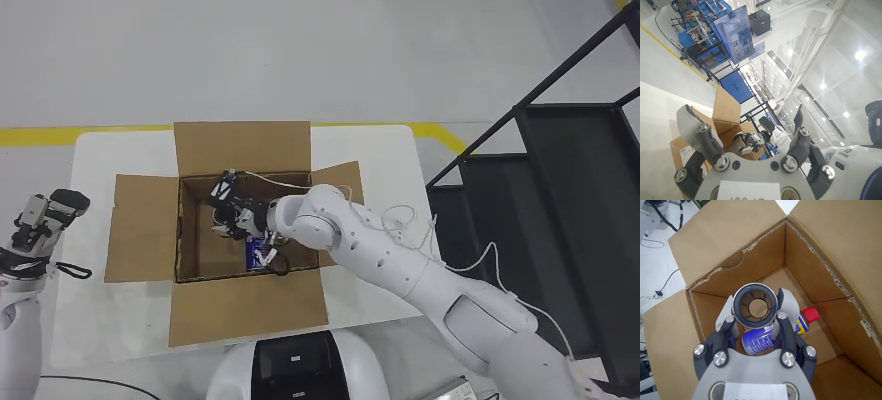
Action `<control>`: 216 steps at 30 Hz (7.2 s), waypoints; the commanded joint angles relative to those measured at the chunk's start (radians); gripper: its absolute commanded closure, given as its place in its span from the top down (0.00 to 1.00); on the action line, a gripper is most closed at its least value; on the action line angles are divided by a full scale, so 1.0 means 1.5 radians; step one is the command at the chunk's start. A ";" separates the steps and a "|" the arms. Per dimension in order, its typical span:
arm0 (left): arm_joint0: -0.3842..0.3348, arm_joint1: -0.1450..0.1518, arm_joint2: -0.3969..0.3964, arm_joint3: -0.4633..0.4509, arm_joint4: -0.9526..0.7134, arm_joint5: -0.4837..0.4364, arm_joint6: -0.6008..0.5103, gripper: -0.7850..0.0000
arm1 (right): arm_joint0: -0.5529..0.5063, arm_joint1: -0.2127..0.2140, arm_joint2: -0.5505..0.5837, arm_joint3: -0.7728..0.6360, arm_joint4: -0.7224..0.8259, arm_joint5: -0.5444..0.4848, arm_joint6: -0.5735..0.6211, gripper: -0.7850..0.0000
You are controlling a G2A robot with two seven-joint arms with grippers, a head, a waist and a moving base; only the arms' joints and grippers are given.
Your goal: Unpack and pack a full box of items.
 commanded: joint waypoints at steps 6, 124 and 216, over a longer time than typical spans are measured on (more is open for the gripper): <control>0.000 0.000 0.000 0.000 0.000 0.000 0.000 1.00 | 0.060 -0.054 -0.056 0.140 0.011 -0.031 -0.023 0.00; -0.139 0.017 0.322 0.003 0.106 -0.022 -0.021 1.00 | -0.295 0.074 0.443 -0.205 0.513 0.019 0.330 1.00; -0.165 0.041 0.214 0.084 0.231 -0.078 0.106 1.00 | -0.358 0.146 0.384 -0.224 0.553 -0.012 0.259 1.00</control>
